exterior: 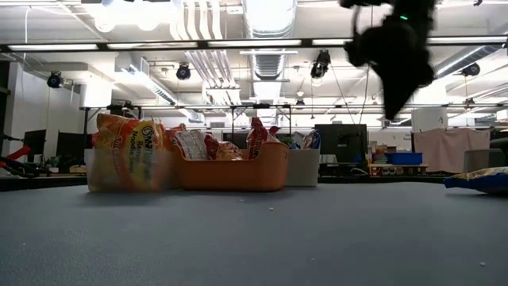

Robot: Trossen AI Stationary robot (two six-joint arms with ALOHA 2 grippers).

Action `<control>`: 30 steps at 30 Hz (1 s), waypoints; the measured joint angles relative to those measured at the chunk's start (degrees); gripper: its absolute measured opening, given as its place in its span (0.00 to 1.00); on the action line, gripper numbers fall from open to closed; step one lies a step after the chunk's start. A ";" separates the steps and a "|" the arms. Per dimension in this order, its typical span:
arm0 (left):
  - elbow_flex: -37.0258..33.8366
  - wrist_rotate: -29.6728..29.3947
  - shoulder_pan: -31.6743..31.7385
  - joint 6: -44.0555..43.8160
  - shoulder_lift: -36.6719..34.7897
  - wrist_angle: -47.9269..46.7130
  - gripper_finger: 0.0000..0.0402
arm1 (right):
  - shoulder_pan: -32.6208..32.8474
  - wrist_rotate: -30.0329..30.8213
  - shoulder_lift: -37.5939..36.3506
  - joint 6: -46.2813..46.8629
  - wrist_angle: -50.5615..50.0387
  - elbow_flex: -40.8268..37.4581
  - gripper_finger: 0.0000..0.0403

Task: Sort Maruchan noodles
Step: Put the blue noodle pack into the gray bin

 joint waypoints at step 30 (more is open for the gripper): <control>0.07 0.00 0.00 -1.22 0.00 1.00 0.10 | 7.76 -4.17 10.52 25.22 -5.96 -12.79 0.44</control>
